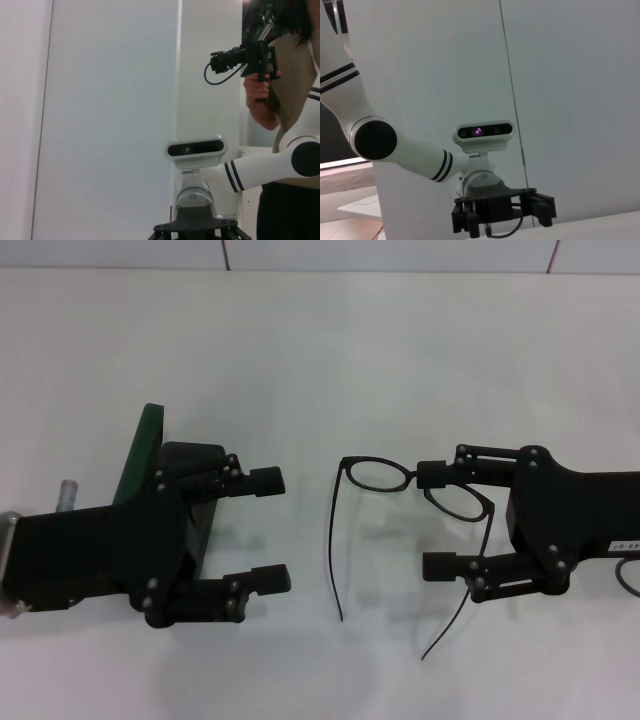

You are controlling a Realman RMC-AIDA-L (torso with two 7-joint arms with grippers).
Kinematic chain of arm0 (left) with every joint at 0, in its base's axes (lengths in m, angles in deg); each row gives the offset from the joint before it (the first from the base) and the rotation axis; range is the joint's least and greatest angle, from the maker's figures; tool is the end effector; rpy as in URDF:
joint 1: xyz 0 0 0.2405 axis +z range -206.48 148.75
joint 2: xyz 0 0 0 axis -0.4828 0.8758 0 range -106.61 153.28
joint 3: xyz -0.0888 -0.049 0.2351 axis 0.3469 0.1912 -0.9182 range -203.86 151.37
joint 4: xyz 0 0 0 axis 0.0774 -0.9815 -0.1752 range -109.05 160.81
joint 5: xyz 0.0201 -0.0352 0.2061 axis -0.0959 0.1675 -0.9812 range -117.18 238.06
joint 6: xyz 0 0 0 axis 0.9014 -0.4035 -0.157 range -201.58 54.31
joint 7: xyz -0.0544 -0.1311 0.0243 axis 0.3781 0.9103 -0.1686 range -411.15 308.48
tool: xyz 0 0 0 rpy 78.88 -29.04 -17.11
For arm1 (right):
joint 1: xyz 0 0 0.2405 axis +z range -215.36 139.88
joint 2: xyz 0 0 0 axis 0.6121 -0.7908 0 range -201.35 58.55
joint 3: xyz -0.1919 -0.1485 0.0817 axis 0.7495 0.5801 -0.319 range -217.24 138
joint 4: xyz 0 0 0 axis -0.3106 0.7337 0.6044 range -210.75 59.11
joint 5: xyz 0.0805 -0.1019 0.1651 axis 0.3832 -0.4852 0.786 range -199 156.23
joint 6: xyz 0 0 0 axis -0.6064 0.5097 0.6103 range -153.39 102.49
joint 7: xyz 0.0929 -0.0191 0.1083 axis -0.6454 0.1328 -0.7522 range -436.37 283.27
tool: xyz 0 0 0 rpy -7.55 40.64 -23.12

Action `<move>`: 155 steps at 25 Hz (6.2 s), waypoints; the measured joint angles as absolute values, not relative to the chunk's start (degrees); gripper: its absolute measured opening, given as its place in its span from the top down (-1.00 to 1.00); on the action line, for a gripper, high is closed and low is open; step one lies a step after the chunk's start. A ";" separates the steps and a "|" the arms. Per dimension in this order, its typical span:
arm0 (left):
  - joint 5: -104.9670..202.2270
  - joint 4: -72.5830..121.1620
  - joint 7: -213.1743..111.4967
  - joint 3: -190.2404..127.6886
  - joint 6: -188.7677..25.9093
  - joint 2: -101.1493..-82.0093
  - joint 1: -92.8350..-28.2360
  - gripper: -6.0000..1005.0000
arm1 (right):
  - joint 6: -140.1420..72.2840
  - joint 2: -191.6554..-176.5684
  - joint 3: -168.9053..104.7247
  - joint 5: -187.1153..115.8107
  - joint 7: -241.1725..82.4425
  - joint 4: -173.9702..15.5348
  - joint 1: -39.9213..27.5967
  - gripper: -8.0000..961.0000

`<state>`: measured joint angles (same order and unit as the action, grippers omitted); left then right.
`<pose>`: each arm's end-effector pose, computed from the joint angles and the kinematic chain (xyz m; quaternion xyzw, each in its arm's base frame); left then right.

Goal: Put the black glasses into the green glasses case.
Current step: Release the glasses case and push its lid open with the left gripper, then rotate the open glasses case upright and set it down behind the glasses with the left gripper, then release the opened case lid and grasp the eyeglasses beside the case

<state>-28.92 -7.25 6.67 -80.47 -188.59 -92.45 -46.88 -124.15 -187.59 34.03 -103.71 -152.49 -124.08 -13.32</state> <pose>-0.2575 0.2346 0.0233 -0.9000 -0.0405 -0.4317 0.0452 0.1858 0.2894 -0.0044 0.9378 -0.0373 -0.3443 0.0231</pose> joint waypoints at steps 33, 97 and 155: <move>-57.73 -77.62 85.38 -101.37 -153.18 -96.49 -37.08 -0.57 | -126.41 -186.76 14.91 -100.49 -143.04 -110.86 -19.85 -0.75; -101.87 -68.87 85.95 -119.77 -148.05 -96.41 -59.10 0.60 | -136.30 -187.06 19.69 -111.53 -138.90 -105.63 -14.87 -0.75; -96.32 -60.58 81.86 -131.79 -140.49 -96.82 -66.29 0.03 | -126.89 -186.50 20.74 -113.49 -143.72 -105.83 -14.80 -0.69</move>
